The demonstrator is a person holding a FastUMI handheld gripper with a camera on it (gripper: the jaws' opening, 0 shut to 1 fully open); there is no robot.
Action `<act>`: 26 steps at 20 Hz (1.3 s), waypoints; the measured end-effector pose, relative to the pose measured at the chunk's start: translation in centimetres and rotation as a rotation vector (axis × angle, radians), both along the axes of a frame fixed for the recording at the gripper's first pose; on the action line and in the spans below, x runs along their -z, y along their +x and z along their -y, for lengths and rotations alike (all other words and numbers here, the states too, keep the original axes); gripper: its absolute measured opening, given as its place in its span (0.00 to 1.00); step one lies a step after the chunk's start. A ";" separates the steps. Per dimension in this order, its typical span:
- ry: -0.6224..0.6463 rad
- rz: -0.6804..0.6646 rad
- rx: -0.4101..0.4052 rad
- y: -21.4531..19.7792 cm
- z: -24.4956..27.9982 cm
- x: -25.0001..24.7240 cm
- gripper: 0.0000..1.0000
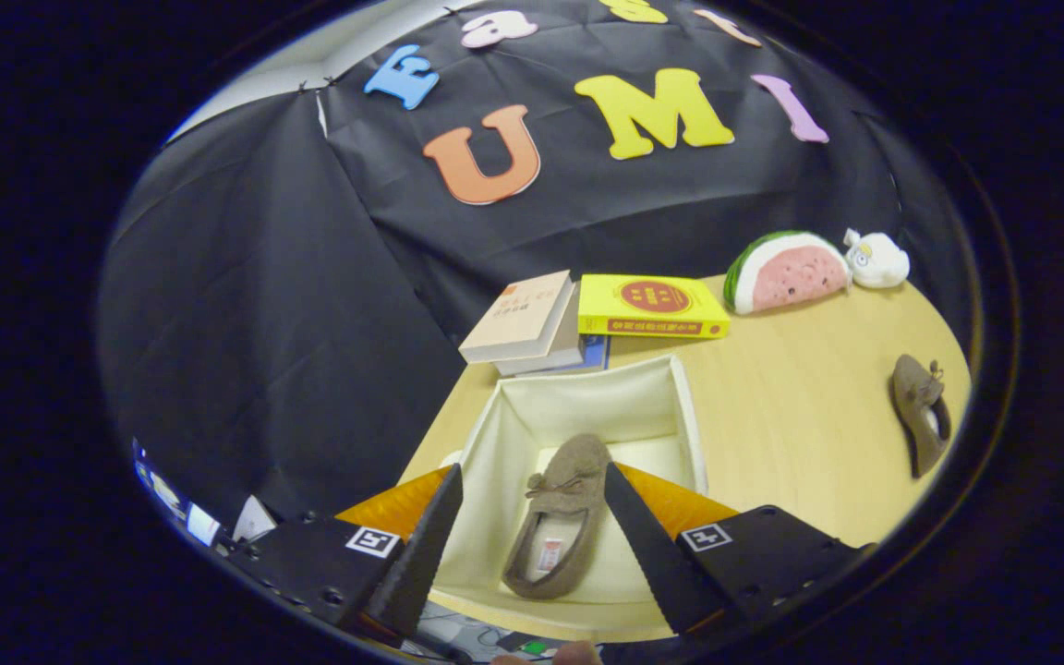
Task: Open the storage box then place both shoes into the box .Put the left shoe in first, then the right shoe, with the right side of both shoes facing outward in a uniform manner.
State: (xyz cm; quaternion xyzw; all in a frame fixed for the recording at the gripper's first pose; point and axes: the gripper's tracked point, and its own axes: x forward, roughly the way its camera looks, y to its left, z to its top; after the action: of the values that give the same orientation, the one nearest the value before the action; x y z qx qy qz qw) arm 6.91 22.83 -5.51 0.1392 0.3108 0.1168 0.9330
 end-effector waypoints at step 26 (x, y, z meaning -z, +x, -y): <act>-0.365 -0.026 0.244 -4.2 47.0 5.6 0.96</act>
State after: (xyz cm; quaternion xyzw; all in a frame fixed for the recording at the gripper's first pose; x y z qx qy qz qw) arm 2.69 -24.19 -11.15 0.0061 0.3197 -0.0569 0.9458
